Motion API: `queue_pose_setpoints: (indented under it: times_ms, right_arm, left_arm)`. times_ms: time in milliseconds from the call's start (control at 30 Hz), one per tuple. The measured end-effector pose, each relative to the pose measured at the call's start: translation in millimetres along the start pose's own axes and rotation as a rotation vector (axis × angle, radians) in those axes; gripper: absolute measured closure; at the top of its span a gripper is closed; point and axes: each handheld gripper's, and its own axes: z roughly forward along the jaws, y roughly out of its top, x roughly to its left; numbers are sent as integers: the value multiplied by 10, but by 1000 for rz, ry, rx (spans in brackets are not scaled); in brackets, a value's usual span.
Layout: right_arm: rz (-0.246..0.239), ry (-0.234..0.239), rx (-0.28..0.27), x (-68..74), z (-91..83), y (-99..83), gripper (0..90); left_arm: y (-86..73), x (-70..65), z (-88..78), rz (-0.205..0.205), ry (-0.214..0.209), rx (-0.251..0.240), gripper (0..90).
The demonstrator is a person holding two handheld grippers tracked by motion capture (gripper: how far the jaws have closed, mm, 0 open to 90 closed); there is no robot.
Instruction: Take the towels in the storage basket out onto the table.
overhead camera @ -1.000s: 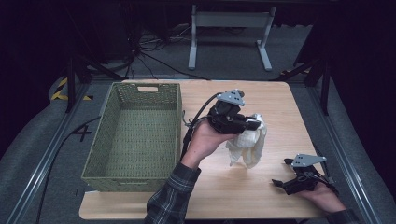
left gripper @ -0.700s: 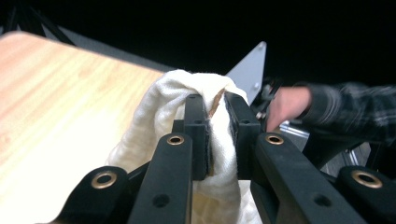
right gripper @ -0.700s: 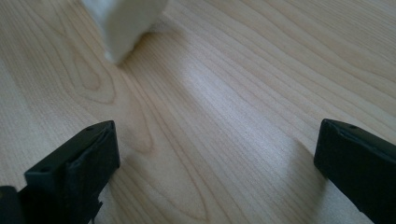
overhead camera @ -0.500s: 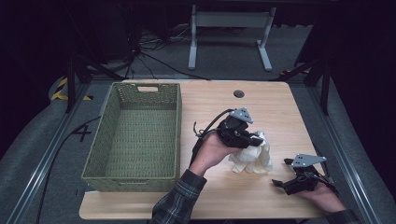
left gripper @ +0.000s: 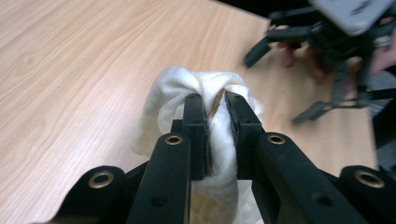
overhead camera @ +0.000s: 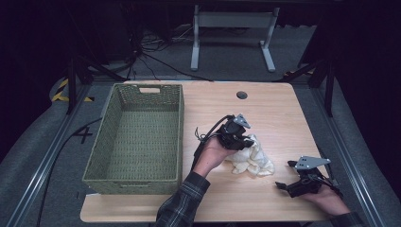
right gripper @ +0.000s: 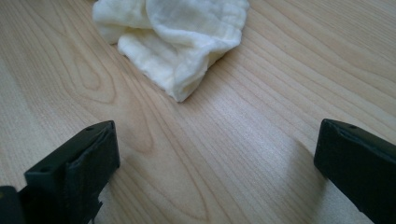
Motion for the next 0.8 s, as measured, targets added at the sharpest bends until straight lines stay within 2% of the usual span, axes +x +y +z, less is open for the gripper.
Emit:
queue_pose_setpoints:
  times_ms: [100,200,333,400,467,500,600,700,800]
  right_arm:
    - [-1,0,0,-1,0,0,3]
    - [0,0,0,0,0,0,3]
    - [0,0,0,1,-1,0,4]
    - [2,-1,3,6,-9,6,47]
    - [-1,9,22,6,-46,38,151]
    - [-2,23,21,5,-61,53,166]
    - [-14,15,16,22,-90,84,206]
    - [-27,24,-7,38,-121,128,282]
    - [-31,40,-47,51,-146,163,344]
  left_arm:
    - [-44,72,87,-32,26,5,774]
    - [-70,98,120,-45,65,34,655]
    - [-83,81,64,-64,76,17,531]
    - [-95,45,14,-62,77,13,526]
    - [-120,10,-23,-68,76,11,525]
    - [-142,-14,-50,-64,75,10,526]
    - [-190,-72,-93,-60,80,6,531]
    - [-253,-160,-107,-58,60,-4,547]
    - [-308,-219,-88,-52,64,6,566]
